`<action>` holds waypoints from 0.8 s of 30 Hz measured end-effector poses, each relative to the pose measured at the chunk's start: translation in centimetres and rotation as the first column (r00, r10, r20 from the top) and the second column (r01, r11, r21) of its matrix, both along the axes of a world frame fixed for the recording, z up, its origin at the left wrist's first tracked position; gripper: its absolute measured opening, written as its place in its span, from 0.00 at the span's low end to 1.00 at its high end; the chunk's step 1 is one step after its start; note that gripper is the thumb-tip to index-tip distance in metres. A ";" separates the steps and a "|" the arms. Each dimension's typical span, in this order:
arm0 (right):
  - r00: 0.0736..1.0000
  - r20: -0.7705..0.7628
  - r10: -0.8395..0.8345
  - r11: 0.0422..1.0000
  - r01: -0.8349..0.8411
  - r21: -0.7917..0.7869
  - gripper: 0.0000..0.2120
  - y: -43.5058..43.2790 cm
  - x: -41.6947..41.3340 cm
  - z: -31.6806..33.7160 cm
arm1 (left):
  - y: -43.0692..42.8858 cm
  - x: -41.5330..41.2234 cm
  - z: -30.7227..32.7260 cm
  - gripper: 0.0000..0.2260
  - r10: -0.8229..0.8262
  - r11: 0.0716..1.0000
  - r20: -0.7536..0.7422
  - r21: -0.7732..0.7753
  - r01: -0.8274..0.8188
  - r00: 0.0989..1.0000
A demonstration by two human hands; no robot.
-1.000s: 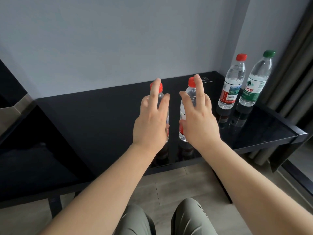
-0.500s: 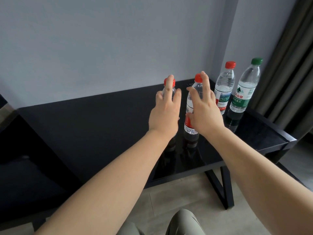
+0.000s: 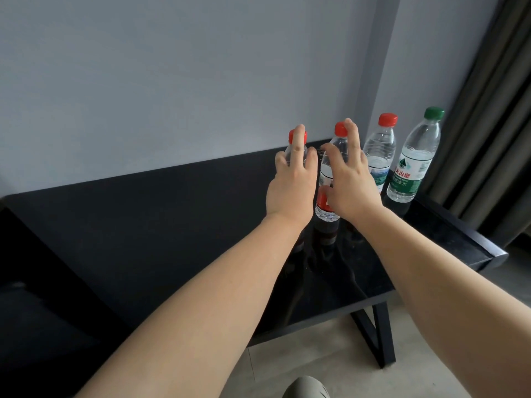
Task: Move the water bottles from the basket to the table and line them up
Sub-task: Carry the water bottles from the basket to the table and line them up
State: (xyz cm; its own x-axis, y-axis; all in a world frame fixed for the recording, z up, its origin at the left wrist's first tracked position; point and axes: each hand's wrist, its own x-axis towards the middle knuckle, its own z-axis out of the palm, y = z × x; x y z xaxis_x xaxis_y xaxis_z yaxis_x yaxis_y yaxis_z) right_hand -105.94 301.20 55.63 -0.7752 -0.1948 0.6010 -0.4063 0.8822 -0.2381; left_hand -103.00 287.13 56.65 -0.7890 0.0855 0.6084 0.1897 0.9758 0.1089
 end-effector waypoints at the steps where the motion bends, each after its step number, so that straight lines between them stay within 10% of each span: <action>1: 1.000 -0.002 0.004 1.000 -0.004 0.001 0.40 0.2 -0.4 0.0 | 0.1 -0.4 -0.1 0.37 0.006 1.000 -0.003 -0.002 -0.006 1.000; 24: 0.998 0.040 -0.040 0.998 0.037 0.053 0.40 0.8 -0.5 1.3 | -0.8 -1.5 2.1 0.42 -0.059 0.977 0.096 -0.197 0.077 0.994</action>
